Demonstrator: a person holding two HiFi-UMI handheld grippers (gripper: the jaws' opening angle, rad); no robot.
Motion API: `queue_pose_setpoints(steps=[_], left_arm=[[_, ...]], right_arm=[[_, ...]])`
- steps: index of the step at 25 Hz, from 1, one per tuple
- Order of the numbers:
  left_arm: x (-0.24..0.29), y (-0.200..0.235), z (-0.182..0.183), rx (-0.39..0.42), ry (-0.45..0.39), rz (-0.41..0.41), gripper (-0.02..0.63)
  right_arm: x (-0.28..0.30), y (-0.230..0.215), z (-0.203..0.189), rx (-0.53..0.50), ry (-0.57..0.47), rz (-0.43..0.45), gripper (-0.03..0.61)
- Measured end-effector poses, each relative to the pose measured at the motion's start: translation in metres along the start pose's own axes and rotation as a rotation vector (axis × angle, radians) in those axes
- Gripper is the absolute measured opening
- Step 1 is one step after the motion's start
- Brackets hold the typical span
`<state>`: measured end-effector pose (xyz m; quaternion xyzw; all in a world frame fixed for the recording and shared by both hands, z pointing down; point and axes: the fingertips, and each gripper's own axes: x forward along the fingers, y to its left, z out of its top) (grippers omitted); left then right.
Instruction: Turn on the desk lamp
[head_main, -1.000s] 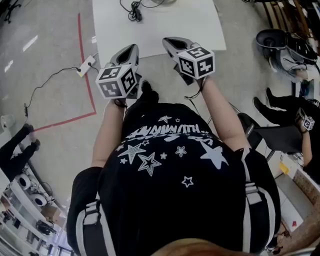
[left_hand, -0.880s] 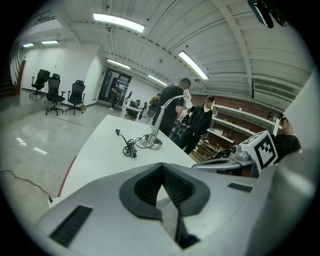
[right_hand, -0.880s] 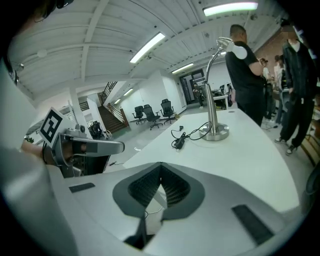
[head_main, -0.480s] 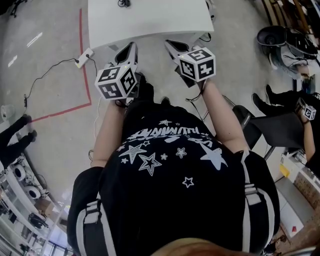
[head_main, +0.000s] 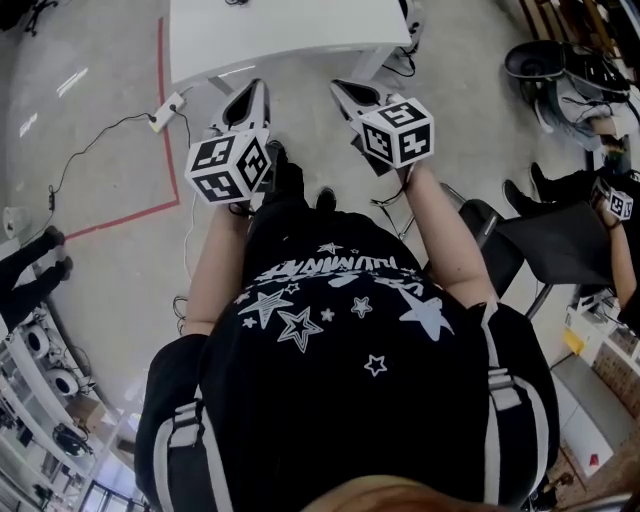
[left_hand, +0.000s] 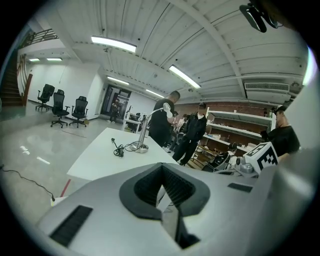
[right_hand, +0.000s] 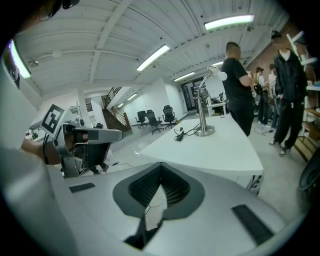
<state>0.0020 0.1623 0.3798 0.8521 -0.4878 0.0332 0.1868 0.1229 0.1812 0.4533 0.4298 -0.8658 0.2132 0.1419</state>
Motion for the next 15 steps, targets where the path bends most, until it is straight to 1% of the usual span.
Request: queue_pose_setpoints(steps=[5, 8, 15], left_arm=[[-0.019, -0.005, 0.002, -0.003, -0.002, 0.002, 0.008], [-0.026, -0.008, -0.003, -0.001, -0.007, 0.009, 0.008], [-0.010, 0.007, -0.026, 0.011, -0.004, 0.029, 0.008]], right_arm=[[-0.013, 0.014, 0.011, -0.022, -0.024, 0.001, 0.005], [-0.017, 0.020, 0.009, -0.042, -0.040, 0.013, 0.005], [0.005, 0.009, -0.007, -0.064, -0.051, 0.043, 0.005]])
